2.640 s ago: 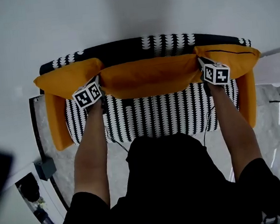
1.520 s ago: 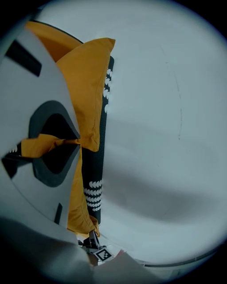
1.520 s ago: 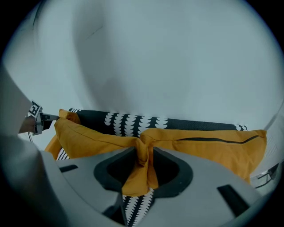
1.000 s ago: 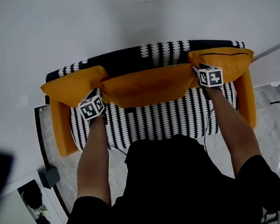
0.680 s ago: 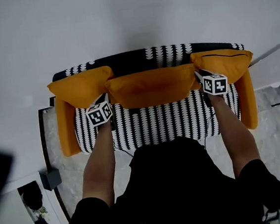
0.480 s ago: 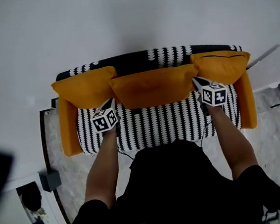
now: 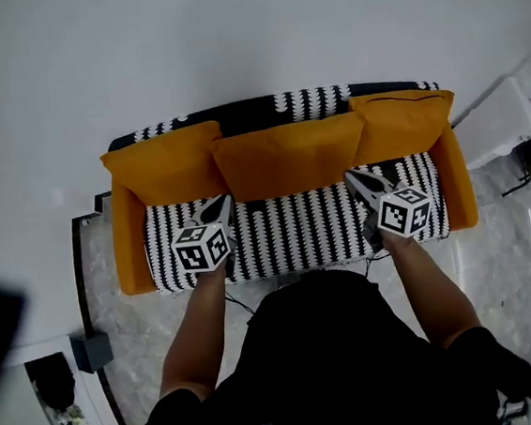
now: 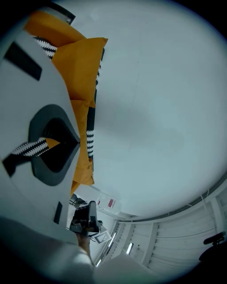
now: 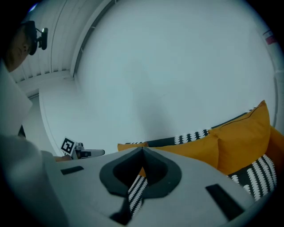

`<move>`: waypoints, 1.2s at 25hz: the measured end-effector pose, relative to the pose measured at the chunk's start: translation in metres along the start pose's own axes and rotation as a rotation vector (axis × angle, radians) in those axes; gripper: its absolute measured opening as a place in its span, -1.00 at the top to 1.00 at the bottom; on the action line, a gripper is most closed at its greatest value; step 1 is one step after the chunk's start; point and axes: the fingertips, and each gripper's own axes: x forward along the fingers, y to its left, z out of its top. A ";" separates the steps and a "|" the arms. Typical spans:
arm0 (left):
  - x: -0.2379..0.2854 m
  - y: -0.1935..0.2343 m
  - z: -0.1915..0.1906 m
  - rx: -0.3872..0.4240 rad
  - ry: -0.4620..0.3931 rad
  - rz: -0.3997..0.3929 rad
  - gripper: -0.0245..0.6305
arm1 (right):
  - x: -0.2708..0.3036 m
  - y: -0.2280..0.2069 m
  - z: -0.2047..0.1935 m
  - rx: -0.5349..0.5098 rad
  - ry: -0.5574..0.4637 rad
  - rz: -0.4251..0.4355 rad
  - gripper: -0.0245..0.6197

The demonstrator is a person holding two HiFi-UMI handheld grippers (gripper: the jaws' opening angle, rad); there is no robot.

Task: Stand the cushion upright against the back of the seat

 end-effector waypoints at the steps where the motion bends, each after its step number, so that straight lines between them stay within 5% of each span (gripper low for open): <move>1: -0.007 -0.010 -0.002 0.006 0.001 -0.012 0.88 | -0.007 0.012 -0.002 -0.018 -0.001 0.013 0.81; 7: -0.052 -0.078 -0.007 0.081 -0.029 -0.138 0.88 | -0.042 0.086 -0.016 -0.182 -0.020 0.070 0.81; 14: -0.088 -0.127 -0.005 0.136 -0.081 -0.246 0.88 | -0.075 0.124 -0.017 -0.202 -0.077 0.054 0.81; 30: -0.115 -0.182 -0.011 0.158 -0.114 -0.269 0.88 | -0.115 0.139 -0.019 -0.181 -0.106 0.122 0.81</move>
